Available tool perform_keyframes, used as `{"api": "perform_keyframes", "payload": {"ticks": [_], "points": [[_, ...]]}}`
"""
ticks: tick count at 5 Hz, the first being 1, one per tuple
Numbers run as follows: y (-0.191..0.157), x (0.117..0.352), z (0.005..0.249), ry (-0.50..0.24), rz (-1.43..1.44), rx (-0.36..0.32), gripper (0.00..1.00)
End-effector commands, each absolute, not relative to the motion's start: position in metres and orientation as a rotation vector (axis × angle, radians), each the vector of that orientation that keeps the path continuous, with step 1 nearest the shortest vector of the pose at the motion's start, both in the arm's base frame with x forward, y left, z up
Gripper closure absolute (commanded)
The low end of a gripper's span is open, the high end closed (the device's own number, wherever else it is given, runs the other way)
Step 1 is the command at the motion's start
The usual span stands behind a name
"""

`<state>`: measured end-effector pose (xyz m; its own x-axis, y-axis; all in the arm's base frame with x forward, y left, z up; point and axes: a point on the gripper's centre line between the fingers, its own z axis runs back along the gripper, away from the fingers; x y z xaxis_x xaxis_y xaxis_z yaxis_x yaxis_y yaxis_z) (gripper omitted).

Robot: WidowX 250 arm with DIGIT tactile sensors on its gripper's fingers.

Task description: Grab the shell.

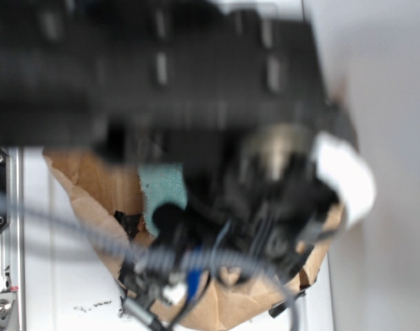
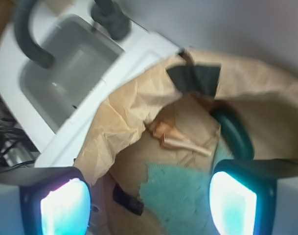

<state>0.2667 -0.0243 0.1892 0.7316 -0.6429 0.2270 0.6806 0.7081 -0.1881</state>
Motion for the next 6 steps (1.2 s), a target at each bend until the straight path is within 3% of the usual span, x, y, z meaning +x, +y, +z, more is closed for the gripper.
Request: {"api": "perform_keyframes", "payload": {"ticks": [1,2,3,4,6], "points": [[-0.017,0.253,0.190,-0.296,-0.904,-0.215,0.00],[-0.024,0.256,0.156,-0.225,-0.988,-0.146,0.00],[-0.033,0.265,0.129,-0.214,-1.012,-0.103,0.00],[-0.044,0.275,0.104,-0.223,-1.050,-0.002,0.00],[-0.048,0.293,0.084,-0.169,-1.081,-0.022,0.00]]}}
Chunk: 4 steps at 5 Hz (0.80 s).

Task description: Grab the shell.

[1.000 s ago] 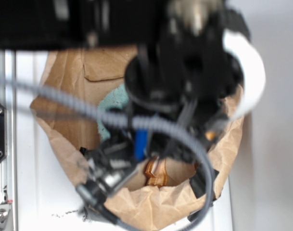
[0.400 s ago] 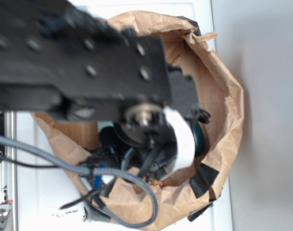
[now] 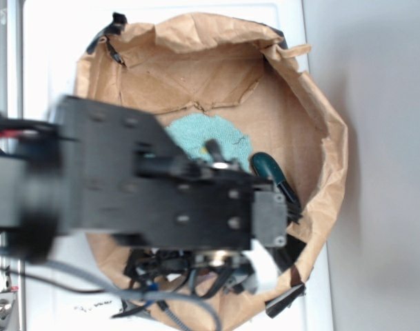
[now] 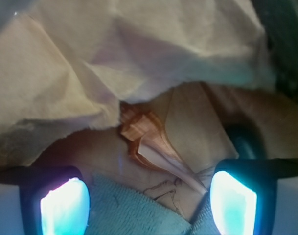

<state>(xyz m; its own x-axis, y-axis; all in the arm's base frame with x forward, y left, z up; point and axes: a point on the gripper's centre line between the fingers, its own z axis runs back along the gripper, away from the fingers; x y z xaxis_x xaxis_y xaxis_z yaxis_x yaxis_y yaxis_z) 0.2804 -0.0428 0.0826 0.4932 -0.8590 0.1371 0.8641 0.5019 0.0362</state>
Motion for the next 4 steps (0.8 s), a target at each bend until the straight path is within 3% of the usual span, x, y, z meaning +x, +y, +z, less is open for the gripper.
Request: {"api": "perform_keyframes", "payload": {"ticks": [1,2,3,4], "points": [[-0.044,0.303,0.078,-0.142,-1.062,-0.018,0.00],[-0.042,0.297,0.111,-0.143,-1.070,-0.157,0.00],[-0.026,0.292,0.149,-0.206,-1.085,-0.267,0.00],[-0.013,0.287,0.142,-0.225,-1.129,-0.252,0.00]]}}
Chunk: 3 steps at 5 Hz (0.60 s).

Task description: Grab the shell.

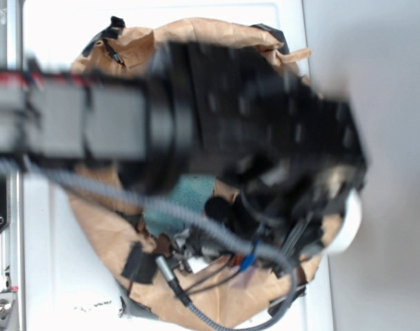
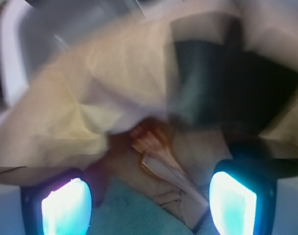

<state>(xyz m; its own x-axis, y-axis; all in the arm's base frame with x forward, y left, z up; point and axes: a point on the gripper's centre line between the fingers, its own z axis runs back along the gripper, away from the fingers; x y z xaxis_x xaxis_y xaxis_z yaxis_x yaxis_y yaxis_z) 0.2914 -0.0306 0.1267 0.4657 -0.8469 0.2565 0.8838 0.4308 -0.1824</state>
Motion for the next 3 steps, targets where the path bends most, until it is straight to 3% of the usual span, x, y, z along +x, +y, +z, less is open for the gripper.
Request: {"api": "perform_keyframes", "payload": {"ticks": [1,2,3], "points": [[-0.007,0.284,0.118,-0.201,-1.177,-0.181,0.00],[-0.005,0.281,0.095,-0.149,-1.205,-0.155,0.00],[-0.025,0.272,0.077,-0.109,-1.253,-0.206,0.00]]}}
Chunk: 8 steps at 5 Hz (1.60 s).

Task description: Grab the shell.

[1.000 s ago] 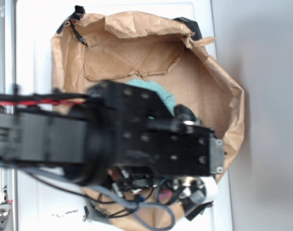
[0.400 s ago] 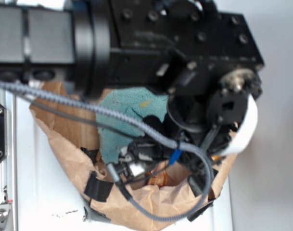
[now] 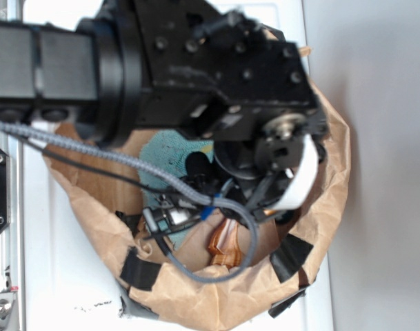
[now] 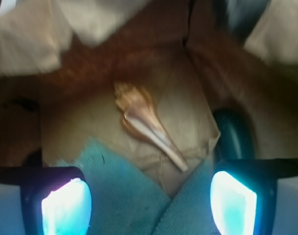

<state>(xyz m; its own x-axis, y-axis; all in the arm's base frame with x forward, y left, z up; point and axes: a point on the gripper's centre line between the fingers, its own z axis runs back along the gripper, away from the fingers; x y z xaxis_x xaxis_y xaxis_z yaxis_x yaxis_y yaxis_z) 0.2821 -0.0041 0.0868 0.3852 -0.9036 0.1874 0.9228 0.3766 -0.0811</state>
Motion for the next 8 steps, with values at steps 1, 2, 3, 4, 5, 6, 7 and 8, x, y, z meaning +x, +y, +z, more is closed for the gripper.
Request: {"api": "perform_keyframes", "payload": {"ticks": [1,2,3,4,5,6,7,8], "points": [[-0.043,0.269,0.077,-0.107,-1.254,-0.255,0.00],[-0.058,0.268,0.058,-0.135,-1.246,-0.195,0.00],[-0.069,0.279,0.053,-0.197,-1.151,-0.104,0.00],[-0.079,0.296,0.047,-0.139,-1.103,-0.062,0.00],[-0.076,0.285,0.043,-0.121,-1.089,-0.036,0.00],[-0.070,0.286,0.046,-0.140,-1.026,-0.042,1.00],[-0.063,0.276,0.062,-0.167,-1.035,-0.067,1.00],[-0.044,0.260,0.099,-0.220,-1.024,-0.165,1.00]]}}
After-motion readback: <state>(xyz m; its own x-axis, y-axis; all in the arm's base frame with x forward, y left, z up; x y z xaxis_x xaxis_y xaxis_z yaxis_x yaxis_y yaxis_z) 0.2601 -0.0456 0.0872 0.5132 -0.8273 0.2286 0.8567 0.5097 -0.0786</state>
